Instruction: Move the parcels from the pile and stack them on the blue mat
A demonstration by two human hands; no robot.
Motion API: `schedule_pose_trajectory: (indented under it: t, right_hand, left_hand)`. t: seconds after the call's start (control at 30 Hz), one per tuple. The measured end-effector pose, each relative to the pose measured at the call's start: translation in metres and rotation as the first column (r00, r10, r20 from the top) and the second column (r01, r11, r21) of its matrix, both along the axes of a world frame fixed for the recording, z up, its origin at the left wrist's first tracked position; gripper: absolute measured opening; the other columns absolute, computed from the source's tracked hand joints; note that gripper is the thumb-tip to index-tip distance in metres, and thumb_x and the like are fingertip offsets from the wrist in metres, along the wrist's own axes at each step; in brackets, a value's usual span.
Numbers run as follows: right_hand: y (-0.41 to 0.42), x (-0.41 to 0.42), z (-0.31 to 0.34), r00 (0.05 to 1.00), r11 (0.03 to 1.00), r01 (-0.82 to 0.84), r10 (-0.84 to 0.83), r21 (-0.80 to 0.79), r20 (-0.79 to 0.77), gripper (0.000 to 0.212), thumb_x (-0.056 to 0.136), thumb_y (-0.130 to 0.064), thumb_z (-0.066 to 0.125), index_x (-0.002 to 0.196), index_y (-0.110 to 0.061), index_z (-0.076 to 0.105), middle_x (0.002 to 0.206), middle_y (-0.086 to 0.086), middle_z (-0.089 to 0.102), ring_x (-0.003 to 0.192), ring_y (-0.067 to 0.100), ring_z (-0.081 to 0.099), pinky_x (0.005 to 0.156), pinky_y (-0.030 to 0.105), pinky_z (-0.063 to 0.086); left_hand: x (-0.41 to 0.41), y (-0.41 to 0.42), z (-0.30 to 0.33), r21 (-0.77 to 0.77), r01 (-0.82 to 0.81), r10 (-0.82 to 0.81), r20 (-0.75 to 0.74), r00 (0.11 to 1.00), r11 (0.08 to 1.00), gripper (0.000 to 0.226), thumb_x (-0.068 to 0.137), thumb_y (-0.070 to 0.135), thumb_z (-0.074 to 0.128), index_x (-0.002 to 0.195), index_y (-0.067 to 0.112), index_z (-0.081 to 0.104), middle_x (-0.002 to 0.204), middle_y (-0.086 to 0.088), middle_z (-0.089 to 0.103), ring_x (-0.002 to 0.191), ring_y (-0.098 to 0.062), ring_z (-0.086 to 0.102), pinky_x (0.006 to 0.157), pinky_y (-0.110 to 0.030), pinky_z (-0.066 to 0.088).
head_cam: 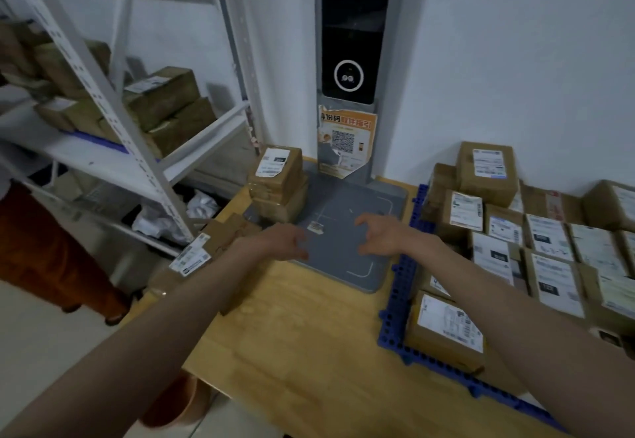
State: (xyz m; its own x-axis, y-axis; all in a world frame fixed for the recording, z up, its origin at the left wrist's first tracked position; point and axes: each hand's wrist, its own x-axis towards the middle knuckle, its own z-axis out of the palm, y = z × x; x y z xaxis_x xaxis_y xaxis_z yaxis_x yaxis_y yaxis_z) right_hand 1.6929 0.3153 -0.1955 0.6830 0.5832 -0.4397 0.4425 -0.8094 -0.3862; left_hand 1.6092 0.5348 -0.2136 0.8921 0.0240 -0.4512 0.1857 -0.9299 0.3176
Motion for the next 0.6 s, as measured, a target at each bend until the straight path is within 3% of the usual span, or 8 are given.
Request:
schedule_pose_trajectory:
  t: [0.2,0.33,0.6]
  right_hand:
    - [0.052,0.010,-0.005,0.999,0.999,-0.034,0.034,0.006,-0.028,0.069,0.091,-0.032,0.063,0.150,-0.018,0.029,0.141,0.009,0.047,0.125,0.026,0.050,0.097,0.032,0.043]
    - [0.090,0.024,-0.014,0.999,0.999,-0.013,0.014,0.042,-0.036,0.068,0.090,-0.030,0.064,0.148,-0.017,0.031,0.138,0.011,0.050,0.123,0.027,0.051,0.100,0.034,0.044]
    - [0.164,0.066,-0.038,0.982,0.981,0.171,-0.162,0.094,-0.095,0.075,0.087,-0.032,0.066,0.149,-0.014,0.026,0.136,0.013,0.051,0.125,0.028,0.050,0.104,0.038,0.042]
  left_hand:
    - [-0.003,0.052,-0.008,0.073,-0.051,0.047,0.051,0.998,0.996,0.040,0.090,0.042,0.062,0.122,0.019,0.059,0.116,0.004,0.060,0.096,-0.013,0.054,0.074,-0.024,0.039]
    - [0.015,0.089,-0.023,0.089,-0.098,0.092,0.069,0.993,0.991,0.017,0.088,0.040,0.063,0.095,0.024,0.060,0.100,0.000,0.064,0.096,-0.020,0.062,0.079,-0.033,0.048]
    - [0.080,0.179,-0.042,-0.022,-0.269,0.270,0.113,0.956,0.963,0.029,0.079,0.034,0.072,0.074,0.024,0.046,0.072,0.007,0.050,0.062,-0.005,0.046,0.054,-0.020,0.037]
